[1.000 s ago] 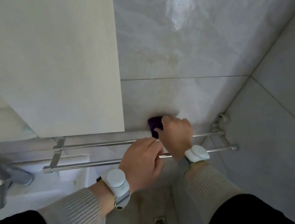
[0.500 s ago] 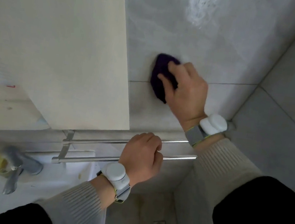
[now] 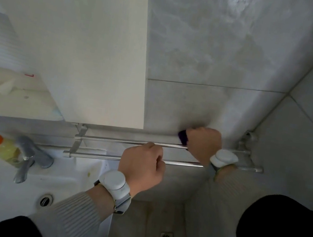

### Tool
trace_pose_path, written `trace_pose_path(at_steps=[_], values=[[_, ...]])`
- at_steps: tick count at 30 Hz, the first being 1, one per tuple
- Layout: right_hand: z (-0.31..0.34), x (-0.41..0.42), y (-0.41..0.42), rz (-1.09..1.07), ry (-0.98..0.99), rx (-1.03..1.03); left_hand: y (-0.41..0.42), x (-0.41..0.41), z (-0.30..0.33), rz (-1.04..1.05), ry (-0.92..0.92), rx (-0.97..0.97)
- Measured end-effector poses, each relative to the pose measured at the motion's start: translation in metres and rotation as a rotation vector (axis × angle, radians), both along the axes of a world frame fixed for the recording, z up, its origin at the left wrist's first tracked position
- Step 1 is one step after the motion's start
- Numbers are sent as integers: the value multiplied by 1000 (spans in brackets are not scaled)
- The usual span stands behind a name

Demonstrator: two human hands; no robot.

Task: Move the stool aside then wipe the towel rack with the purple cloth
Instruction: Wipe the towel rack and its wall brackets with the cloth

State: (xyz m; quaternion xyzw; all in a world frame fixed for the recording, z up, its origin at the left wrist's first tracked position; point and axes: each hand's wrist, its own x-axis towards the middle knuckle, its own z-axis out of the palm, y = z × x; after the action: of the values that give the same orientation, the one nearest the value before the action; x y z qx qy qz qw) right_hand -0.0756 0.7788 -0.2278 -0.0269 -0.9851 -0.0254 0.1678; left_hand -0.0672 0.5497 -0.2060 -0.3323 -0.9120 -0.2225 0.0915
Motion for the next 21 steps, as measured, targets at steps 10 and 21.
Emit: trace_pose_path(at_steps=[10,21], values=[[14,27,48,-718,-149,-159,-31,12,5,50,4,26],[5,-25,-86,-245,-201,-264,-46,31,-10,104,-5,50]])
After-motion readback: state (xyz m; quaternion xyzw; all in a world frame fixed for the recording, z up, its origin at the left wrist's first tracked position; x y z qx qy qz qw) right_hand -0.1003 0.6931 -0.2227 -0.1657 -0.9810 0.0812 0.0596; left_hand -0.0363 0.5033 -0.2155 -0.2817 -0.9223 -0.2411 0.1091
